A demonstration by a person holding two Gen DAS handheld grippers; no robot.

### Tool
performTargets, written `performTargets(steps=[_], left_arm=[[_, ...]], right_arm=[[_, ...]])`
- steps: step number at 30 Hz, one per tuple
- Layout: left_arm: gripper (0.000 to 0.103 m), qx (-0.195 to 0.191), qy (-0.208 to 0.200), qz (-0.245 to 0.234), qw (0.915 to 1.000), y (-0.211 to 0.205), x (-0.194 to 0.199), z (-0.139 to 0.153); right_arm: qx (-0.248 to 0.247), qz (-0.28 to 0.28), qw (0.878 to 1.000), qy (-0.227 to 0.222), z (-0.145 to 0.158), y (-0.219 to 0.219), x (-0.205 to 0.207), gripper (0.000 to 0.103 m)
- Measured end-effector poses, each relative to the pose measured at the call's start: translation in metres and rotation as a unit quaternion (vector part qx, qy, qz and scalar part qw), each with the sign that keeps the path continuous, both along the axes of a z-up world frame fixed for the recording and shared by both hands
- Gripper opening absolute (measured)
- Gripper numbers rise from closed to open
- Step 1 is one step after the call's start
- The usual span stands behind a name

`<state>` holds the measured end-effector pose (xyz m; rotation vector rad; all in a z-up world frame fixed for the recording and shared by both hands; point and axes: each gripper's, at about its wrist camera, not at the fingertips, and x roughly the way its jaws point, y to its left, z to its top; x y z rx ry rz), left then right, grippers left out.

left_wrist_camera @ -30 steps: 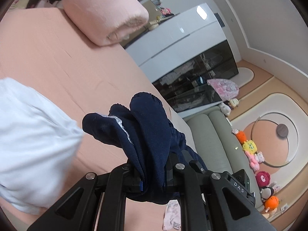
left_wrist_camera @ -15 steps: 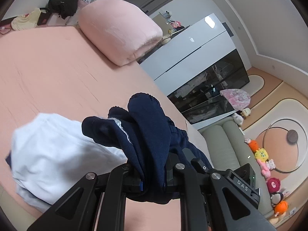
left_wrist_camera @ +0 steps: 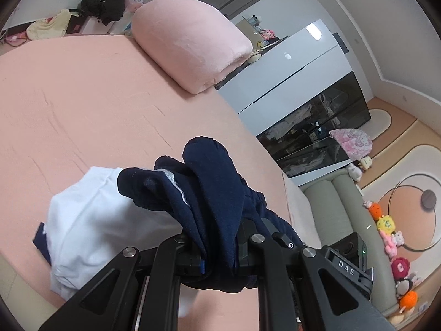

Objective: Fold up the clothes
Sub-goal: 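Carry the held navy shorts with both grippers toward the white garment, then lower the navy shorts onto the white garment with both grippers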

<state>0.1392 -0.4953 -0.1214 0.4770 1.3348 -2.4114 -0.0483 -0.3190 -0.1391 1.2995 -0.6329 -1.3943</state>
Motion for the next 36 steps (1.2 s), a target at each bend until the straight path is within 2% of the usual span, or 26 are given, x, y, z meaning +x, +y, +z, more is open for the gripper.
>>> performTargets(steps=[4,11,18,29,36], left_arm=[[0.011,0.008,0.011,-0.007,0.9999,-0.008,0.006,-0.013],[0.011,0.024,-0.014,-0.007,0.9996,-0.014,0.011,-0.042],[0.011,0.034,-0.023,-0.014,0.999,-0.013,0.015,-0.056],[0.014,0.047,-0.065,-0.002,0.9968,-0.018,0.029,-0.086],[0.015,0.089,-0.037,0.02,0.9951,-0.02,0.043,-0.105]], right_arm=[[0.002,0.007,1.0,-0.015,-0.016,-0.011,-0.004,0.01],[0.016,0.026,0.999,-0.034,-0.046,-0.027,-0.004,0.01],[0.033,0.025,0.997,-0.06,-0.073,-0.031,-0.01,0.011],[0.061,0.036,0.996,-0.06,-0.099,-0.034,-0.004,0.013],[0.066,0.045,0.995,-0.056,-0.108,-0.042,-0.006,0.013]])
